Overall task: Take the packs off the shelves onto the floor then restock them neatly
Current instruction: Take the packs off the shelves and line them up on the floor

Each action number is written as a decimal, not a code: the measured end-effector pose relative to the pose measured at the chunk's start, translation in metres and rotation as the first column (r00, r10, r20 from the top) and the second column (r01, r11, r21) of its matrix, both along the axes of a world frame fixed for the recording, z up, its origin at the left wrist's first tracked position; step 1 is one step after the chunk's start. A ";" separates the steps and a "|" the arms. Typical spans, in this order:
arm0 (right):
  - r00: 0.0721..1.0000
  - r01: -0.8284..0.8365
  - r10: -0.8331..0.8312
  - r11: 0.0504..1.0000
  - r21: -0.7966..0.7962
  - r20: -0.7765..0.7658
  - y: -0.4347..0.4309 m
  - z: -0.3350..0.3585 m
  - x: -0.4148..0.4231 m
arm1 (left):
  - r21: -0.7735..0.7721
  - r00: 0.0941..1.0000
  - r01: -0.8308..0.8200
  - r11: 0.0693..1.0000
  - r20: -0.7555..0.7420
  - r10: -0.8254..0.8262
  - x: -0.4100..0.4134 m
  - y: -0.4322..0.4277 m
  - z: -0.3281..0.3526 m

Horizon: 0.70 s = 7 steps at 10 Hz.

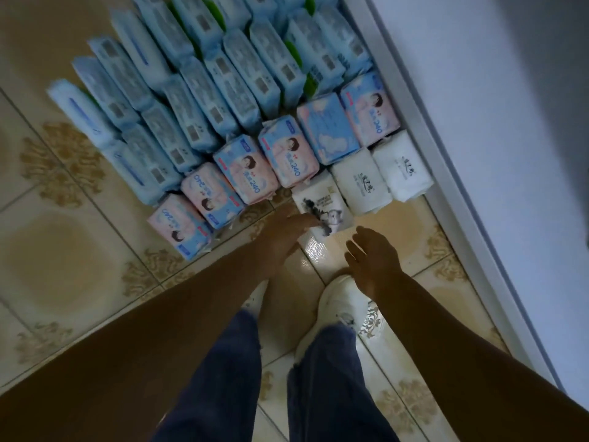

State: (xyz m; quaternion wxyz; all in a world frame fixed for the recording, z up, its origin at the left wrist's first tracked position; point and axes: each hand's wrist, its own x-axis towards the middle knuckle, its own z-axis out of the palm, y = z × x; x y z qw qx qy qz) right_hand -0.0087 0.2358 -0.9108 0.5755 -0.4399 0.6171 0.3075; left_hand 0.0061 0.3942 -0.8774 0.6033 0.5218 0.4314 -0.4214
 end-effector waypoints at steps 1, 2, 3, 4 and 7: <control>0.987 -0.152 0.152 0.988 -0.012 0.051 0.009 0.087 0.017 | -0.012 1.000 -0.014 1.000 -0.008 0.014 0.009 0.018 0.057; 0.966 -0.259 0.258 0.965 -0.039 -0.024 0.014 0.137 0.030 | -0.047 0.999 0.019 0.999 0.030 -0.018 0.023 0.025 0.108; 0.894 -0.443 0.447 0.875 -0.195 -0.024 0.024 0.237 0.057 | 0.039 0.944 0.256 0.966 0.206 -0.258 0.048 0.035 0.198; 0.699 -0.666 0.715 0.650 -0.365 -0.003 0.026 0.302 0.068 | 0.219 0.837 0.438 0.872 0.255 -0.484 0.060 0.039 0.265; -0.034 -0.695 0.965 -0.211 -0.687 -0.262 0.021 0.571 0.043 | 0.836 -0.177 0.547 0.046 0.169 -0.969 0.070 0.031 0.525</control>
